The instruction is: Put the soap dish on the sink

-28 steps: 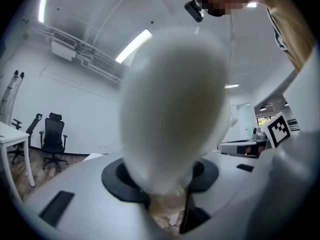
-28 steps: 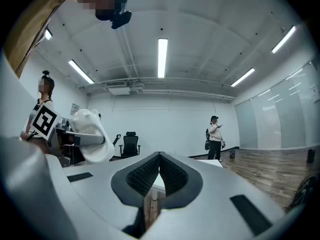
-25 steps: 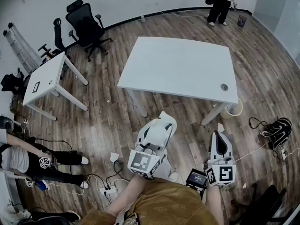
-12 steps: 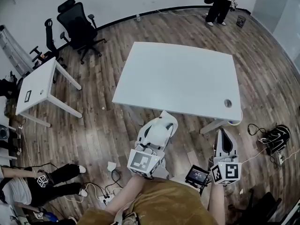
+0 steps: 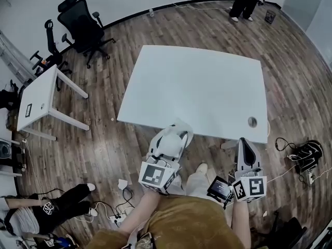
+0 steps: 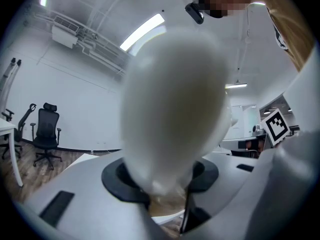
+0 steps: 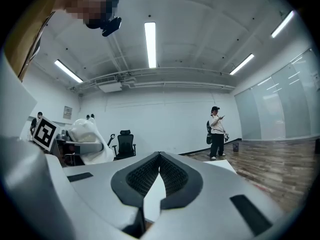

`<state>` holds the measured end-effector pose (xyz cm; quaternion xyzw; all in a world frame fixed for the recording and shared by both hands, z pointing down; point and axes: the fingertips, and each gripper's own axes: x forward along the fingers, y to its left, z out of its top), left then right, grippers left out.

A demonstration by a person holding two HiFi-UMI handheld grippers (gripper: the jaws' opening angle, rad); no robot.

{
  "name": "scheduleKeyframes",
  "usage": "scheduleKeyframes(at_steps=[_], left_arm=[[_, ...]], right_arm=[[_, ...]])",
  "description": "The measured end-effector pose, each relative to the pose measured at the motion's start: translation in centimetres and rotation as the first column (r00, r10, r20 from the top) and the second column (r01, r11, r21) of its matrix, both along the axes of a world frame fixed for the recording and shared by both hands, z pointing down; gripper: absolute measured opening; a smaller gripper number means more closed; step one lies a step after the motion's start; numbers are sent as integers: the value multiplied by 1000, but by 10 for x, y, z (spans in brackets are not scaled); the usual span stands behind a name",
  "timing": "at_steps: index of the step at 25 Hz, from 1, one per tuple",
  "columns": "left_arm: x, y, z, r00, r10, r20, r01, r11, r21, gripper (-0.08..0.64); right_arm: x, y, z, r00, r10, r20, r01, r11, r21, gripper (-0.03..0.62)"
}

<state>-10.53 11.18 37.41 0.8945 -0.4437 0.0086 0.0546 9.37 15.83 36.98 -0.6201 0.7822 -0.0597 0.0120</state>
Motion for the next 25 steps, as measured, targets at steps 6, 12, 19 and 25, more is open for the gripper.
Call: scheduleKeyframes(at_steps=[6, 12, 19, 25], left_arm=[[35, -44, -12, 1000, -21, -10, 22, 1000, 18, 178], [54, -66, -18, 999, -30, -23, 31, 999, 20, 178], [56, -108, -15, 1000, -6, -30, 6, 1000, 8, 178], [51, -169, -7, 998, 18, -60, -19, 1000, -12, 178]], right_arm=[[38, -51, -7, 1000, -4, 28, 3, 1000, 24, 6], [58, -73, -8, 1000, 8, 17, -9, 1000, 25, 6], [60, -111, 1, 999, 50, -15, -49, 999, 10, 6], [52, -166, -3, 995, 88, -39, -87, 996, 12, 6]])
